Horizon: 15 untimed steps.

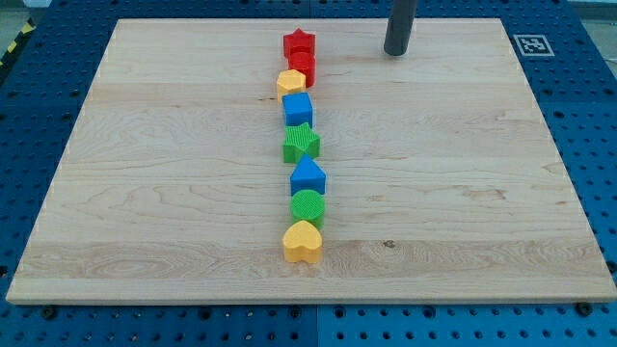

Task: Move the red star towards the top left side

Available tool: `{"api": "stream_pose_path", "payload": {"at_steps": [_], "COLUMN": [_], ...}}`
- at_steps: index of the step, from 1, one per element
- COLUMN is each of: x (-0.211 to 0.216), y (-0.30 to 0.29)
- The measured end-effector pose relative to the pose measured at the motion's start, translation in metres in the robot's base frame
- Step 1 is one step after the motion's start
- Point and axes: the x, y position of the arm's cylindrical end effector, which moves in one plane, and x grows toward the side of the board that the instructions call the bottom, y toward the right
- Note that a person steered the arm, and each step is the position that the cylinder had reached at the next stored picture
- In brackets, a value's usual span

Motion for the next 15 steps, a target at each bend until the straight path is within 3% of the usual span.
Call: {"api": "stream_pose_path", "payload": {"at_steps": [2, 5, 7, 9, 11, 13, 14, 15], "x": [-0.005, 0.014, 0.009, -0.027, -0.001, -0.011, -0.023, -0.023], "y": [0.002, -0.087, -0.13, -0.17, -0.194, -0.249, -0.261, -0.214]}}
